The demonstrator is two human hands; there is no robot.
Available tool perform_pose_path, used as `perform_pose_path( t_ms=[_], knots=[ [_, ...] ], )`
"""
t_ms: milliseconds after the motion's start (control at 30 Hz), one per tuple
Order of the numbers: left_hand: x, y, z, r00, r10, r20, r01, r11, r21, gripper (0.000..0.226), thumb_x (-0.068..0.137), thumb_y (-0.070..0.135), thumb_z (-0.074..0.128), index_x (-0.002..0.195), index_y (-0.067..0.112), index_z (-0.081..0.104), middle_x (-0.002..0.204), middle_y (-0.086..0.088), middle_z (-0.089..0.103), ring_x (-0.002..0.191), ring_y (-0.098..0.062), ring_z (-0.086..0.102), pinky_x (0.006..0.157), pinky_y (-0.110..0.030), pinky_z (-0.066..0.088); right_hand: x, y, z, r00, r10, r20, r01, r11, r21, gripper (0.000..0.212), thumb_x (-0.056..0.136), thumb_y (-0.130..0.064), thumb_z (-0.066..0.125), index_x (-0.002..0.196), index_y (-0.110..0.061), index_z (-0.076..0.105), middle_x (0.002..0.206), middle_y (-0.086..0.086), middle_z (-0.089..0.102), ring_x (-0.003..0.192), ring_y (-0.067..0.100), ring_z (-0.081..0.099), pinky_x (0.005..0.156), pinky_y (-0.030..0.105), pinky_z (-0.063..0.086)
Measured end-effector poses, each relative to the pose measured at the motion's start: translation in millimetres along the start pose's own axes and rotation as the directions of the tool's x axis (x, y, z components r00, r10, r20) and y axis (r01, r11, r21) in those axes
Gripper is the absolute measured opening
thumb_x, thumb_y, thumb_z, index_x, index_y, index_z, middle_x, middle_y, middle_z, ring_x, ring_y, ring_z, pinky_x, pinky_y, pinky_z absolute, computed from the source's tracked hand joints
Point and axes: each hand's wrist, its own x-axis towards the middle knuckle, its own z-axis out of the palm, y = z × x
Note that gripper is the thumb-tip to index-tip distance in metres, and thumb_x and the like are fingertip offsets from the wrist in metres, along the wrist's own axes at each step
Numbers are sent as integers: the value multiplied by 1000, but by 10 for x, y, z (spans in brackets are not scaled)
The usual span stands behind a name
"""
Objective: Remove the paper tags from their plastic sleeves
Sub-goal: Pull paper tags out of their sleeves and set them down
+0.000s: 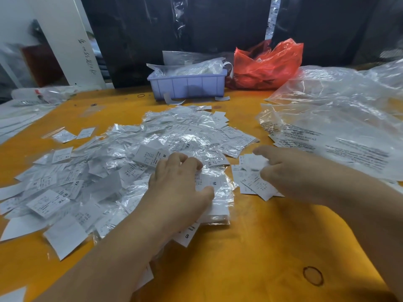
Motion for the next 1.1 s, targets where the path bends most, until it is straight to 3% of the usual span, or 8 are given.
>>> perform_pose_path(
  t_ms=[167,400,567,633,700,833,967,1100],
  knots=[
    [10,-2,1,1000,-12,7,12,1000,13,48,86,48,54,132,39,41,139,14,29,129,-9,21,106,-35,26,-2,34,45,998,44,40,-39,992,-117,41,99,-22,34,140,-21,35,143,10,42,128,31,40,100,43,40],
    [-3,-3,-8,1000,-8,-6,8,1000,-12,48,87,47,55,132,39,41,138,15,29,128,-7,21,104,-33,28,-109,-71,46,997,-71,-20,71,997,14,39,97,-15,37,135,-25,39,119,9,57,101,19,57,83,39,51],
    [-3,1,-19,999,2,-35,-3,1000,-26,43,89,44,56,129,38,45,136,15,33,128,-8,23,97,-27,24,-57,-33,95,999,-47,-2,46,994,-97,34,94,-23,47,128,-24,47,127,3,54,109,22,53,81,33,47],
    [-6,11,-25,999,1,-40,-2,1000,-30,41,89,45,57,128,38,46,136,15,33,129,-8,23,95,-26,23,-40,-33,124,997,-73,-12,71,992,-106,33,90,-28,55,122,-20,53,125,2,56,110,22,55,89,39,50],
    [-7,21,-34,999,-7,-45,5,999,-33,40,89,47,57,127,38,47,137,15,33,130,-8,23,94,-26,24,-22,-21,131,993,-104,-50,99,991,-94,42,87,-34,63,125,-19,53,126,0,57,108,20,56,89,41,51],
    [-11,34,-58,998,4,-56,-7,998,-59,36,91,45,56,127,38,49,138,17,35,130,-8,24,91,-26,26,22,36,126,984,-139,-108,139,990,-12,63,80,-39,74,136,-30,47,125,-9,53,98,12,52,74,27,44],
    [-18,18,-126,993,37,-115,-51,991,-122,28,94,39,55,121,37,54,132,18,39,125,-6,29,92,-24,26,48,50,138,961,-186,-202,192,981,8,49,82,-32,72,128,-29,55,121,-8,56,99,14,54,72,24,43],
    [-11,13,-209,982,25,-186,-75,961,-266,17,94,32,56,109,38,57,121,19,44,118,-4,38,79,-12,30,37,26,133,933,-232,-276,244,970,12,32,82,-40,73,109,-26,65,107,-8,62,90,11,58,69,26,48]
  ],
)
